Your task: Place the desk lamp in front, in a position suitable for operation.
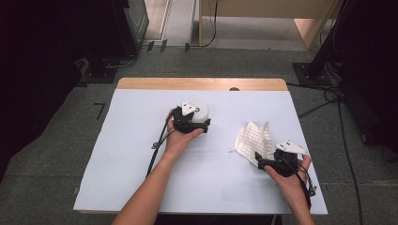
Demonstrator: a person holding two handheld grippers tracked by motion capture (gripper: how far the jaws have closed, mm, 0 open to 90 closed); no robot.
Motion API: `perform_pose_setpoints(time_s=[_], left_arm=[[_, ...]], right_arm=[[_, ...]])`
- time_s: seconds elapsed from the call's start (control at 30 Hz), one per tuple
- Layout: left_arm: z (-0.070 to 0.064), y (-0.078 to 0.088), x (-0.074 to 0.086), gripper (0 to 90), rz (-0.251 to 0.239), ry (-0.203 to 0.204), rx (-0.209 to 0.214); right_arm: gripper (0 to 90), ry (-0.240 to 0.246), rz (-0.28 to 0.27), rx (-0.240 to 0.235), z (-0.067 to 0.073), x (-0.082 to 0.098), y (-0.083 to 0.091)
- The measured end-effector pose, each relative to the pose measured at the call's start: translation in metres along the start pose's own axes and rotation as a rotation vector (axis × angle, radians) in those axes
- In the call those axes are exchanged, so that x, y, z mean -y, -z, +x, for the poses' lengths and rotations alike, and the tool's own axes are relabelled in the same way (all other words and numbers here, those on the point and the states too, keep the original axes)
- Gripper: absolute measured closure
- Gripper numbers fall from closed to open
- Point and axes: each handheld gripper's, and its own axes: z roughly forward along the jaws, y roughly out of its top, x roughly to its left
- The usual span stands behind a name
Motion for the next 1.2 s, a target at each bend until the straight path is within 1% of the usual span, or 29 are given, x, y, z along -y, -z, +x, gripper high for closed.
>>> perform_pose_setpoints(time_s=[0.07,0.13,0.27,0.3,0.37,0.4,0.43,0.47,0.5,0.6,0.63,0.67,0.7,0.73,0.77,0.8,0.83,0.9,0.93,0.97,1.0,1.07,1.1,1.13,1.2], left_arm=[[-0.001,0.001,0.000,6.5,-0.005,-0.020,-0.011],[0.000,0.002,-0.001,7.8,-0.005,-0.027,-0.016],[0.001,0.003,0.000,8.0,-0.007,-0.038,-0.017],[0.000,0.005,-0.001,8.1,-0.003,-0.051,-0.012],[0.000,0.007,-0.002,8.1,-0.004,-0.056,-0.007],[0.000,0.010,-0.003,8.1,-0.009,-0.056,-0.002],[0.001,0.018,-0.005,8.1,-0.023,-0.050,0.011],[0.001,0.018,-0.005,8.2,-0.023,-0.050,0.011],[0.002,0.023,-0.008,8.2,-0.027,-0.048,0.022],[0.002,0.039,-0.011,8.2,-0.042,-0.049,0.055],[0.002,0.045,-0.011,8.2,-0.041,-0.045,0.067],[0.004,0.058,-0.009,8.1,-0.031,-0.046,0.079],[0.004,0.058,-0.009,8.2,-0.031,-0.046,0.079],[0.005,0.064,-0.007,8.2,-0.030,-0.043,0.086],[0.006,0.075,0.000,8.2,-0.007,-0.051,0.089],[0.006,0.075,0.000,8.2,-0.007,-0.051,0.089],[0.005,0.082,0.006,8.2,0.004,-0.069,0.070],[0.005,0.090,0.016,8.1,0.021,-0.082,0.055],[0.005,0.099,0.027,8.1,0.028,-0.058,0.058],[0.005,0.099,0.027,8.1,0.028,-0.058,0.058],[0.005,0.104,0.034,8.1,0.036,-0.051,0.057],[0.003,0.113,0.046,8.1,0.054,-0.060,0.044],[0.001,0.121,0.057,8.1,0.072,-0.075,0.040],[0.000,0.124,0.060,8.1,0.075,-0.075,0.041],[0.000,0.128,0.065,8.0,0.085,-0.085,0.063]], right_arm=[[9.5,-0.001,0.003,0.000,0.000,0.000,-0.001],[9.5,0.001,0.004,0.000,0.000,0.000,-0.001],[9.5,0.000,0.003,-0.001,0.000,0.000,-0.001],[9.5,0.002,0.002,0.002,-0.001,0.001,-0.001],[9.5,0.004,0.001,0.001,-0.001,0.001,-0.001],[9.5,0.005,0.002,0.003,-0.002,0.001,0.000],[9.5,0.002,0.003,0.004,-0.002,0.001,0.000],[9.5,0.002,0.003,0.004,-0.002,0.001,0.000],[9.5,-0.004,0.004,0.005,-0.002,0.001,0.000],[9.5,-0.001,-0.002,0.006,-0.003,0.001,0.002],[9.5,-0.002,-0.002,0.007,-0.003,0.001,0.002],[9.5,0.000,-0.003,0.007,-0.003,0.001,0.003],[9.5,-0.001,-0.004,0.008,-0.003,0.000,0.003],[9.5,0.000,-0.005,0.008,-0.002,0.000,0.004],[9.5,-0.001,-0.006,0.007,-0.002,0.000,0.004],[9.5,-0.001,-0.006,0.007,-0.002,0.000,0.004],[9.5,0.001,-0.006,0.005,-0.001,0.000,0.004],[9.5,0.006,-0.005,0.004,0.001,0.000,0.003],[9.5,0.012,-0.004,-0.001,0.004,-0.001,0.003],[9.5,0.016,-0.005,-0.002,0.004,-0.001,0.002],[9.5,0.016,-0.005,-0.002,0.004,-0.001,0.002],[9.5,0.018,-0.006,-0.004,0.006,-0.001,0.002],[9.5,0.019,-0.007,-0.009,0.007,-0.001,0.002],[9.5,0.022,-0.006,-0.009,0.008,-0.001,0.001],[9.5,0.026,-0.007,-0.015,0.009,-0.002,0.000]])
